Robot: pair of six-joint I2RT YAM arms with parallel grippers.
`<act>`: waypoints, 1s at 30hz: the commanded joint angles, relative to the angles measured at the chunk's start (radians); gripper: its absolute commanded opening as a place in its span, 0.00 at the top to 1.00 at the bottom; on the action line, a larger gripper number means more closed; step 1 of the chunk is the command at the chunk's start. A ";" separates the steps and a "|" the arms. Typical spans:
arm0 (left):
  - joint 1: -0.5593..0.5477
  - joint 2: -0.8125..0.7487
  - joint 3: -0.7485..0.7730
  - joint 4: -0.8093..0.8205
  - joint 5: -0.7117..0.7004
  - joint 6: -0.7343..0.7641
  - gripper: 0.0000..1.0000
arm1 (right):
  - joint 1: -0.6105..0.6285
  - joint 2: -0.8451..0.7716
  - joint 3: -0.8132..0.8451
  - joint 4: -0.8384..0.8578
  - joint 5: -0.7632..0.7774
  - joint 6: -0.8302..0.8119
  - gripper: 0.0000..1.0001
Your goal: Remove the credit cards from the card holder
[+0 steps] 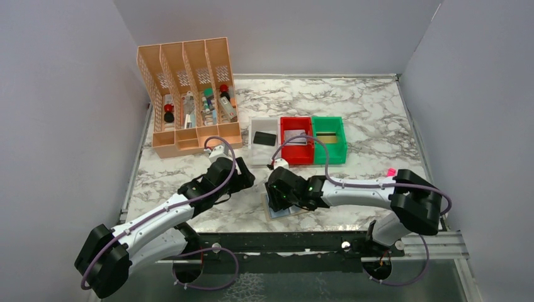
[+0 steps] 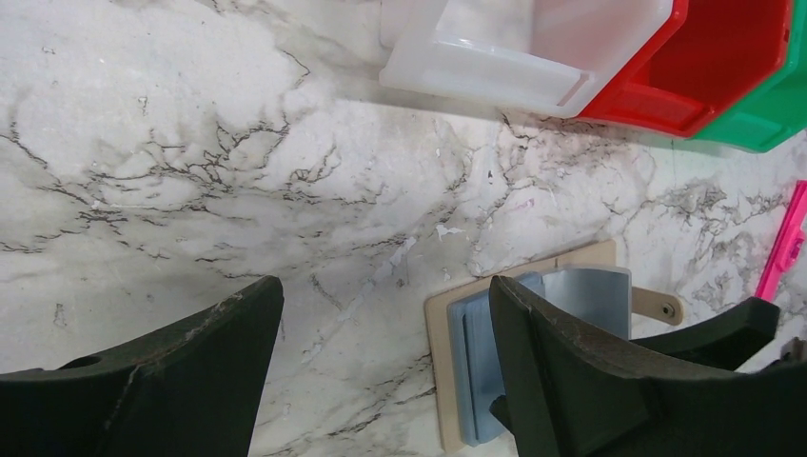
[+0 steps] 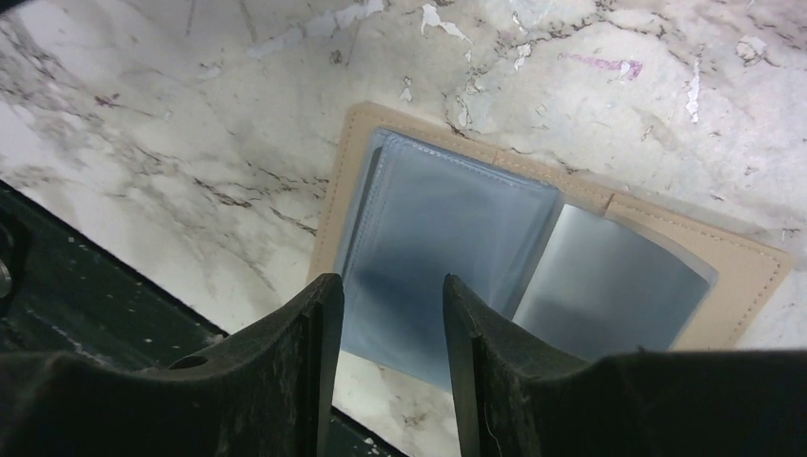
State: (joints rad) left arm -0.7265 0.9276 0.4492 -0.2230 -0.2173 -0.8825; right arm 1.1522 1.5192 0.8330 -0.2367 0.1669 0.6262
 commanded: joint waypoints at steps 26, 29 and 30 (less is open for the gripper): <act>0.004 0.020 0.006 0.033 0.016 -0.004 0.17 | 0.063 0.175 0.101 -0.186 0.233 0.109 0.92; 0.004 0.030 0.004 0.042 0.026 -0.003 0.17 | 0.063 0.138 0.099 -0.161 0.226 0.120 0.95; 0.004 0.032 0.004 0.043 0.028 -0.001 0.17 | 0.063 0.123 0.097 -0.153 0.226 0.123 0.96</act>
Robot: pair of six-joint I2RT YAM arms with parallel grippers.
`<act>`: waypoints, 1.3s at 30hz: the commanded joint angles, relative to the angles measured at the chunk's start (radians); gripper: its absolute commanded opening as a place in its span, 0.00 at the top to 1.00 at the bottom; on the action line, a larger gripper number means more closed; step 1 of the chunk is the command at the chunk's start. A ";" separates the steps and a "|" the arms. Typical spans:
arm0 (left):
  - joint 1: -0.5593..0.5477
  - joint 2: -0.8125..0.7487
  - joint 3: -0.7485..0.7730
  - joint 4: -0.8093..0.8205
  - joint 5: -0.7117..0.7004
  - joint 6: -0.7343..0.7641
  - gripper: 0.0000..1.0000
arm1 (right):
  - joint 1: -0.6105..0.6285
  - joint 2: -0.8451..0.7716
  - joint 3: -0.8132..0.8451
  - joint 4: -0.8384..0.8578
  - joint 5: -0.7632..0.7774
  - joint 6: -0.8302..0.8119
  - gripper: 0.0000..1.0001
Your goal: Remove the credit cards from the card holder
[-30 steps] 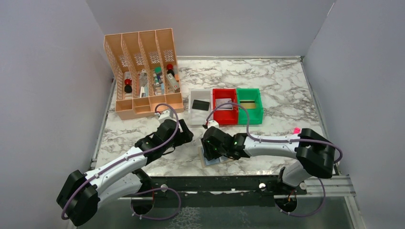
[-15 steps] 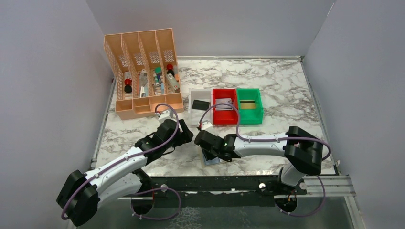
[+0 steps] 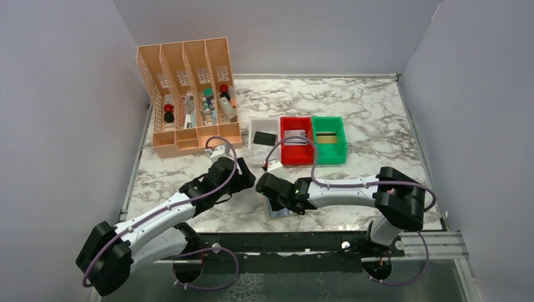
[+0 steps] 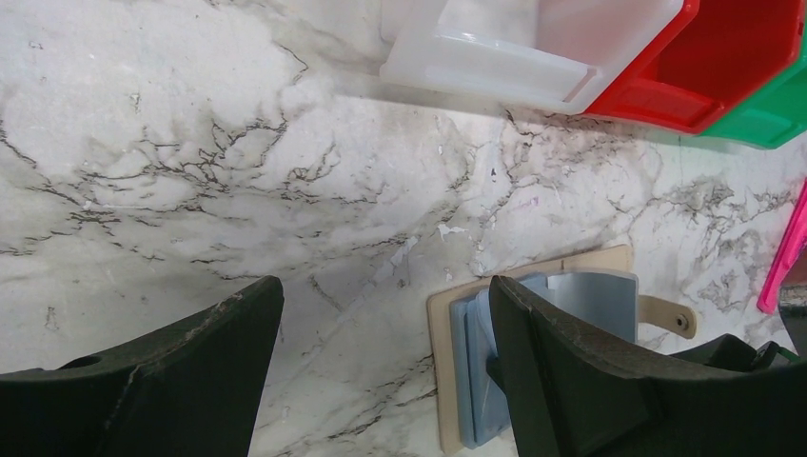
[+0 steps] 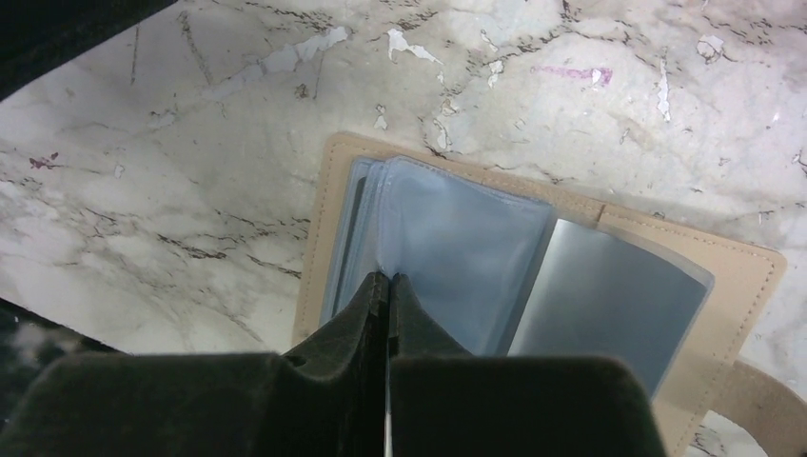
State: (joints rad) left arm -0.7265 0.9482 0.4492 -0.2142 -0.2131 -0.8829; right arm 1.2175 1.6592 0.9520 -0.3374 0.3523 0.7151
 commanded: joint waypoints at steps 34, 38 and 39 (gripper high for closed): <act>-0.085 0.332 0.138 0.403 0.507 0.155 0.26 | -0.146 -0.396 -0.361 0.118 0.036 0.269 0.99; -0.136 0.441 0.174 0.466 0.520 0.131 0.32 | -0.154 -0.417 -0.384 0.101 0.047 0.297 0.99; -0.141 0.465 0.177 0.487 0.533 0.124 0.34 | -0.157 -0.425 -0.390 0.094 0.054 0.309 0.99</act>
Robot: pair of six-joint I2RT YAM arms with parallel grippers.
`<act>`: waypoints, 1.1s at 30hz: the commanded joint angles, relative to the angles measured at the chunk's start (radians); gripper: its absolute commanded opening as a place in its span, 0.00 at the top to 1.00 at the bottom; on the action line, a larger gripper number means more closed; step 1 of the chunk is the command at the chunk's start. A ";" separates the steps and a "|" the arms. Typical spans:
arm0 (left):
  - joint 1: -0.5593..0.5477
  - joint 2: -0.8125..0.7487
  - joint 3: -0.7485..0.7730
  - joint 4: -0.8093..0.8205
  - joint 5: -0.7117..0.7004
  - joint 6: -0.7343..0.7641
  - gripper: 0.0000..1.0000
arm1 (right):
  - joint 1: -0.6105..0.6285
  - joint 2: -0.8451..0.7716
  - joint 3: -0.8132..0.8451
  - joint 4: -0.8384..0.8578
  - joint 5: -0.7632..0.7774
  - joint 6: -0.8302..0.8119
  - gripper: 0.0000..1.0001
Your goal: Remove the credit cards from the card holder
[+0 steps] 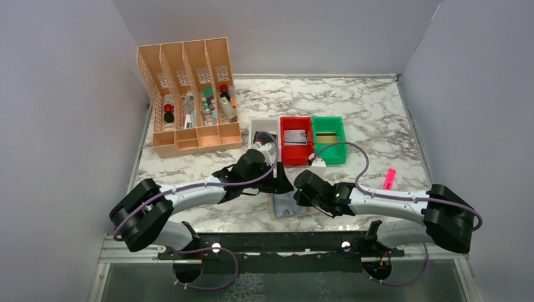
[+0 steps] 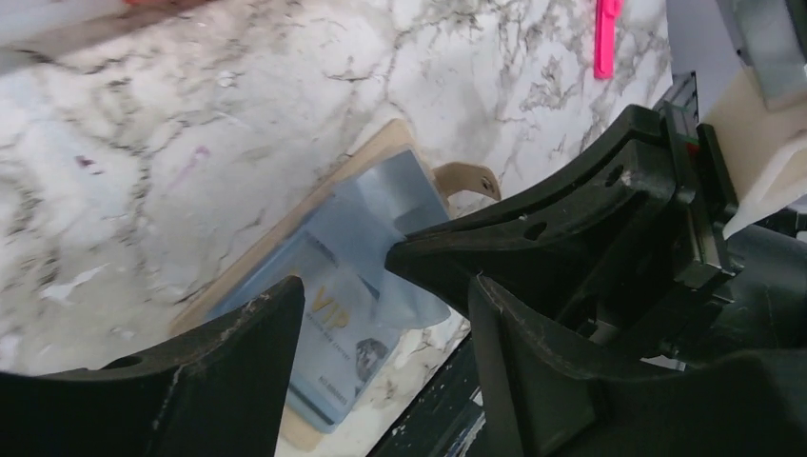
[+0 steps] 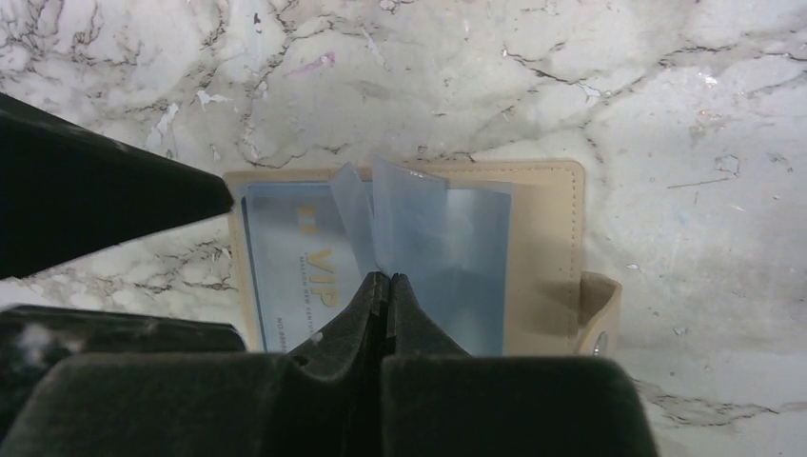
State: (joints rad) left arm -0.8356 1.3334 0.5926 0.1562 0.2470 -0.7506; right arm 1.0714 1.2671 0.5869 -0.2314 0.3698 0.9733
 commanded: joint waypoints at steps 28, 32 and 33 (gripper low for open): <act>-0.115 0.349 0.188 -0.075 -0.037 0.058 0.55 | -0.014 -0.199 -0.080 -0.460 0.287 0.405 0.78; -0.126 0.355 0.198 -0.101 -0.064 0.060 0.55 | -0.015 -0.212 -0.078 -0.518 0.303 0.427 0.69; -0.128 0.355 0.199 -0.104 -0.068 0.060 0.54 | -0.015 -0.213 -0.071 -0.535 0.308 0.435 0.69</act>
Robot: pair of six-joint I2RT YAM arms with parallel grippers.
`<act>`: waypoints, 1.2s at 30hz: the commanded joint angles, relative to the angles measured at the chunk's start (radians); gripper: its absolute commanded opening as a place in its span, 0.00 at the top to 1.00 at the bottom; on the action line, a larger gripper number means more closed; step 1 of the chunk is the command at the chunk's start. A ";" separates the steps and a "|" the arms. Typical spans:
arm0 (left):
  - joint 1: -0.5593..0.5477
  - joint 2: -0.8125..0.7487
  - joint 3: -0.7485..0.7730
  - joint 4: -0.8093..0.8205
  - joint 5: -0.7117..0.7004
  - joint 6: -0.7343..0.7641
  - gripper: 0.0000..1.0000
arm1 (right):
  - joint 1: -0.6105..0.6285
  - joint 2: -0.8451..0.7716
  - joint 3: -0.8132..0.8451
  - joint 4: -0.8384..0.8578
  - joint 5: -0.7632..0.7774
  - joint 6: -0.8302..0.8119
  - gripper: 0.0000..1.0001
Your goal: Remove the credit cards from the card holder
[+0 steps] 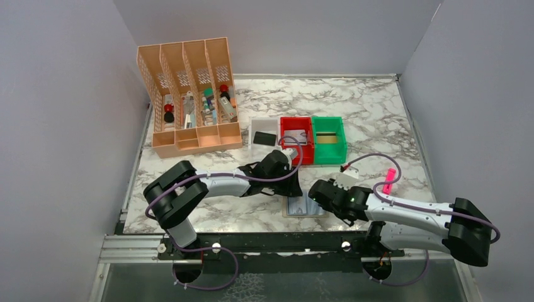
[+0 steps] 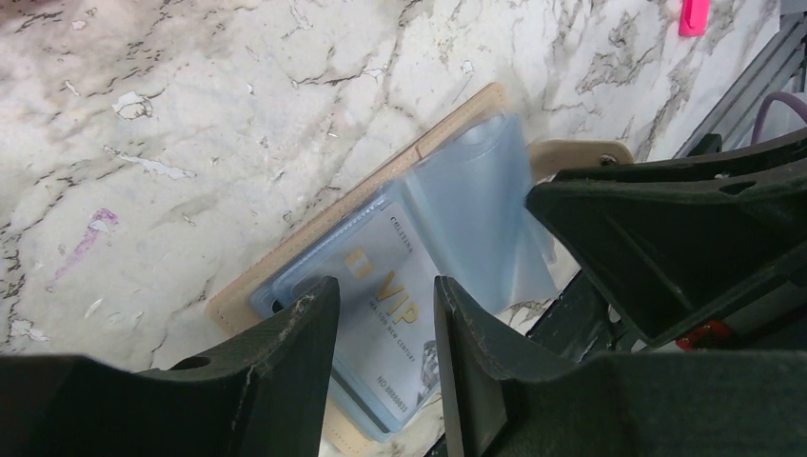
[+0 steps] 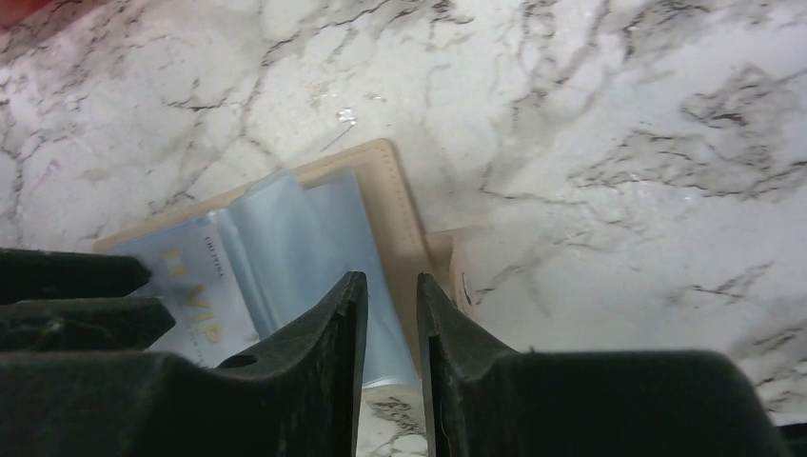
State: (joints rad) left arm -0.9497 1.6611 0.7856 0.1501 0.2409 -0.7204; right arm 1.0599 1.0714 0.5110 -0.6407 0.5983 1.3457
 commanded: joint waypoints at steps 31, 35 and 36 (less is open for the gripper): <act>-0.020 -0.134 -0.026 -0.201 -0.257 0.009 0.53 | -0.063 0.089 0.007 0.230 -0.293 -0.343 0.75; -0.021 -0.183 -0.033 -0.231 -0.302 0.020 0.50 | -0.137 0.087 -0.044 0.356 -0.446 -0.451 0.73; -0.021 -0.195 -0.036 -0.231 -0.304 0.021 0.50 | -0.146 0.088 -0.049 0.388 -0.482 -0.471 0.72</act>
State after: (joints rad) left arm -0.9646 1.5345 0.7609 -0.0448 0.0193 -0.7013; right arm 0.9558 1.1561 0.4938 -0.3889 0.2829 0.9890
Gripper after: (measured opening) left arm 0.489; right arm 0.266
